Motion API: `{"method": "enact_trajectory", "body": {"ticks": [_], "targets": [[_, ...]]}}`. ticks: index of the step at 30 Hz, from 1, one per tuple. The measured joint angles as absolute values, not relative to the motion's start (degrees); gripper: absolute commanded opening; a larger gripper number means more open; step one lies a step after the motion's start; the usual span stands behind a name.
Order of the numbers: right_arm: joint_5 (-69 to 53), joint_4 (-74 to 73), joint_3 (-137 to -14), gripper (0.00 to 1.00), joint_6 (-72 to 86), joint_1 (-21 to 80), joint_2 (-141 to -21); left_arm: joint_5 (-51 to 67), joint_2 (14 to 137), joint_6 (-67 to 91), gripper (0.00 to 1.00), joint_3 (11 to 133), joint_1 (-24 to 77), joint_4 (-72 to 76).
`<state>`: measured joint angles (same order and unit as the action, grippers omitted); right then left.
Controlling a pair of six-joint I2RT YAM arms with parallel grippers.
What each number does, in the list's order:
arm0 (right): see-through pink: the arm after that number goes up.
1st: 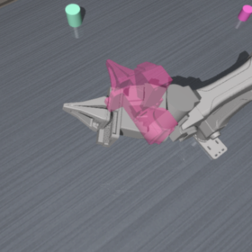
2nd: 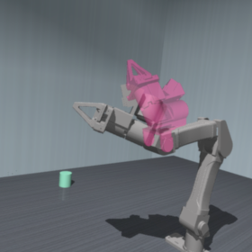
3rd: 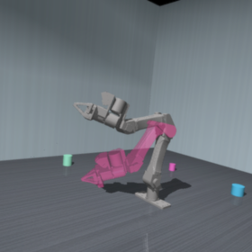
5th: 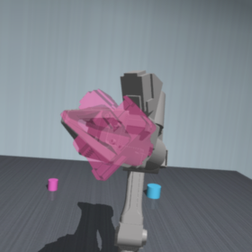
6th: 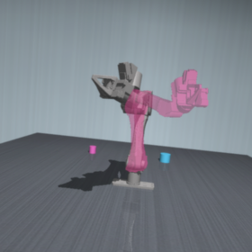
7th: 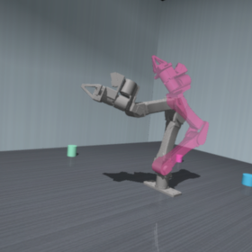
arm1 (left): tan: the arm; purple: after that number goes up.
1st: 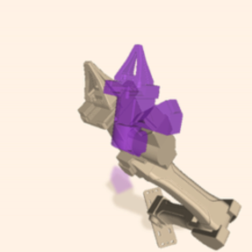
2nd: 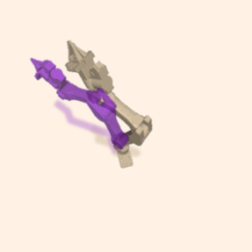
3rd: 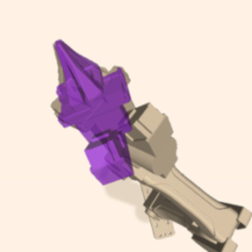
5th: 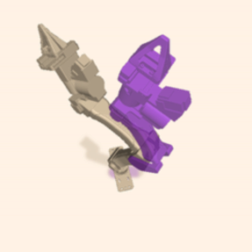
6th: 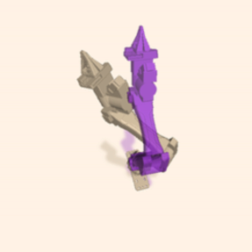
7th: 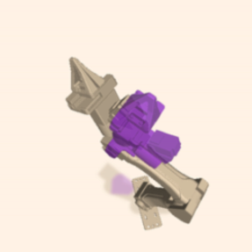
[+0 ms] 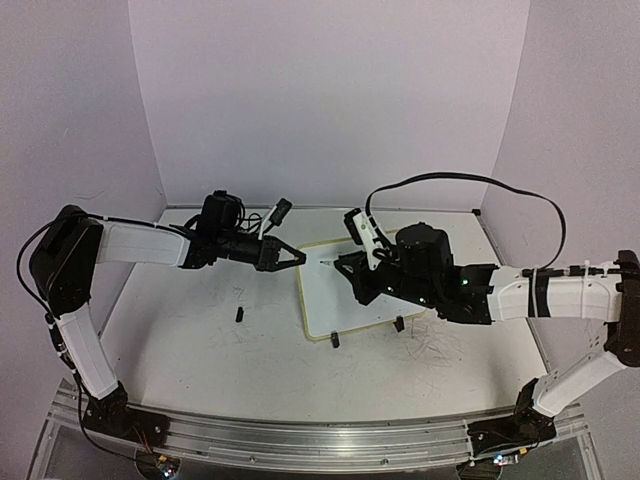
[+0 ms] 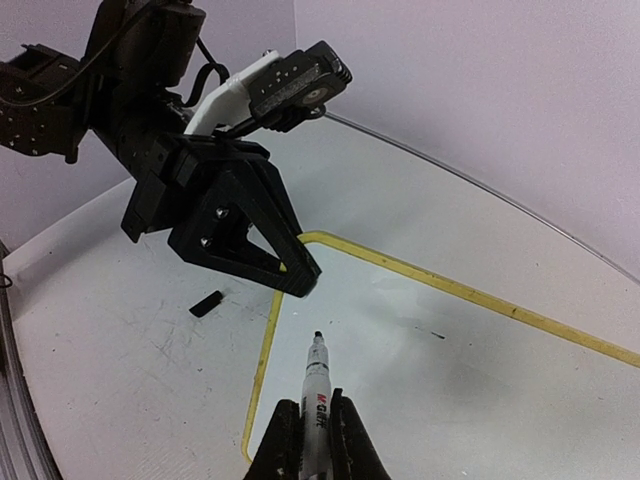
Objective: Write a sentence on the whiteboard
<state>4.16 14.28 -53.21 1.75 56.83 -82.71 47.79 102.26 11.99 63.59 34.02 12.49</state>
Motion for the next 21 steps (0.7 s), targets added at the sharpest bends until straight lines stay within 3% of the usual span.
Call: {"method": "enact_trajectory", "body": {"ticks": [21], "targets": [[4.28, 13.9, -55.71, 0.0, 1.93, 58.85, -86.59, 47.79, 102.26, 12.05, 0.0, 63.59, 34.04, 12.49]]}}
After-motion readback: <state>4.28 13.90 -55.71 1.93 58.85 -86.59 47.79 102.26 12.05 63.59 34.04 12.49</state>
